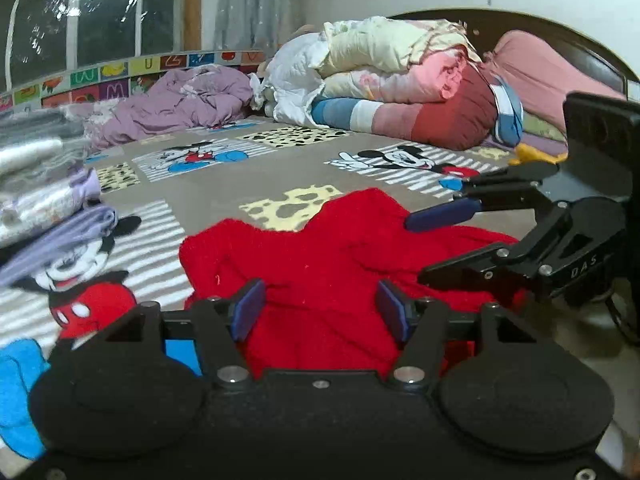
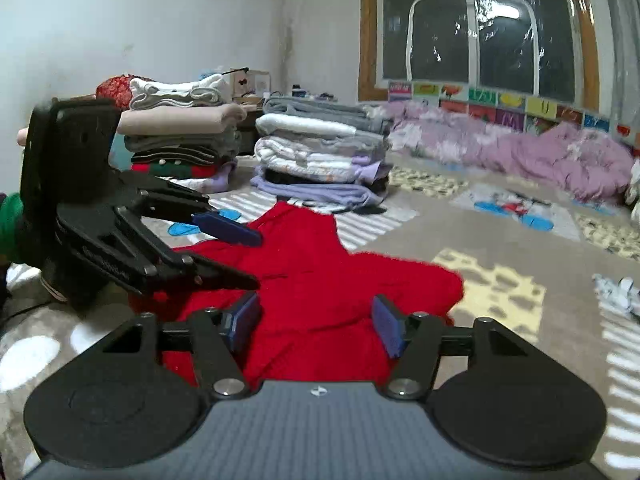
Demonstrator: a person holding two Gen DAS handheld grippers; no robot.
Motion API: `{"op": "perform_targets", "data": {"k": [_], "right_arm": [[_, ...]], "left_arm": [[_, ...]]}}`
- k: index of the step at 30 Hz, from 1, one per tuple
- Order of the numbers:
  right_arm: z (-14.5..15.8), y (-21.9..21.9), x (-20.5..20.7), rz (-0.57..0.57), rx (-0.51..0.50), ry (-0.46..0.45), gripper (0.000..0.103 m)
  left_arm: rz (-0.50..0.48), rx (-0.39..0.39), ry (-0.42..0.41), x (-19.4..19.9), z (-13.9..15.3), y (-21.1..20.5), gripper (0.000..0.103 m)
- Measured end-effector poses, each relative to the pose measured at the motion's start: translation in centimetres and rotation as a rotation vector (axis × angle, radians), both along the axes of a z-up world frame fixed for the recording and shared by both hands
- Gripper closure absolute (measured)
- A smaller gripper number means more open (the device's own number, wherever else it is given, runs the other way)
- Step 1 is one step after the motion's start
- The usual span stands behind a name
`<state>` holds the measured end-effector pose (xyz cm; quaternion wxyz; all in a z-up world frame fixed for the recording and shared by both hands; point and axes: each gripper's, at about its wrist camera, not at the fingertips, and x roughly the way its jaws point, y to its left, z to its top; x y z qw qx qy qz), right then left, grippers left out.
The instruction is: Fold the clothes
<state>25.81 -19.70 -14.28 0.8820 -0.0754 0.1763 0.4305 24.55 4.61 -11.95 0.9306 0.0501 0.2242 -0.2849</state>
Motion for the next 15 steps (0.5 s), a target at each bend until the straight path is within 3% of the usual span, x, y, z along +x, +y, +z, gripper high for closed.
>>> {"op": "perform_targets", "data": {"k": [8, 12, 15], "right_arm": [[-1.2, 0.1, 1.0, -0.001, 0.025, 0.073, 0.039], [-0.9, 0.1, 0.2, -0.005, 0.021, 0.046, 0.039], [0.1, -1.3, 0.0, 0.003, 0.108, 0.057, 0.039]], "left_arm": [[0.02, -0.022, 0.024, -0.2, -0.6, 0.0, 0.034], [0.009, -0.052, 0.03, -0.4, 0.2, 0.4, 0.034], [0.014, -0.076, -0.027, -1.1, 1.9, 0.8, 0.033]]}}
